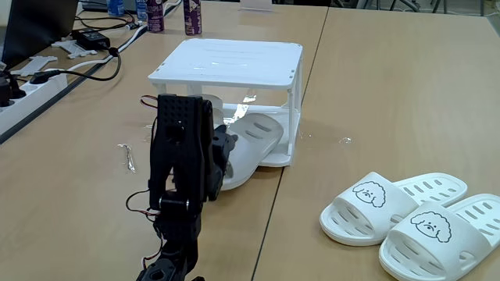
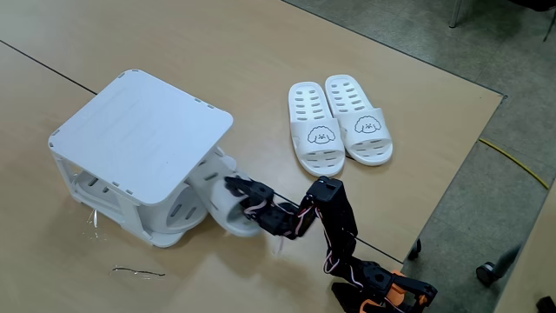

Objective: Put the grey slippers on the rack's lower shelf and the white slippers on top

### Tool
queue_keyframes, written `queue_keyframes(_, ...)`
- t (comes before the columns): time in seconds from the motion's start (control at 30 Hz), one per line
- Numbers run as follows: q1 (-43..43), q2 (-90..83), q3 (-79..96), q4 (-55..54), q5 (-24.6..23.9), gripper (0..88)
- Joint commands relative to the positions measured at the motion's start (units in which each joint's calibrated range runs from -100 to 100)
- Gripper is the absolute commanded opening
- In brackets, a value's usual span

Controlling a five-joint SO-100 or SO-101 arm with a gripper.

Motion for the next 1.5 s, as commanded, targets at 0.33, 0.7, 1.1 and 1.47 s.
queue_keyframes(0.33, -0.09, 3.24, -42.43, 41.85, 0.42, 0.8)
queue_keyframes(0.7, 2.45, 16.53, -72.11, 54.96, 0.42, 0.8)
queue_keyframes(1.1, -1.08, 20.40, -76.35, 55.39, 0.42, 0.8)
queue_keyframes(1.47, 2.04, 22.34, -77.34, 55.48, 0.42, 8.6)
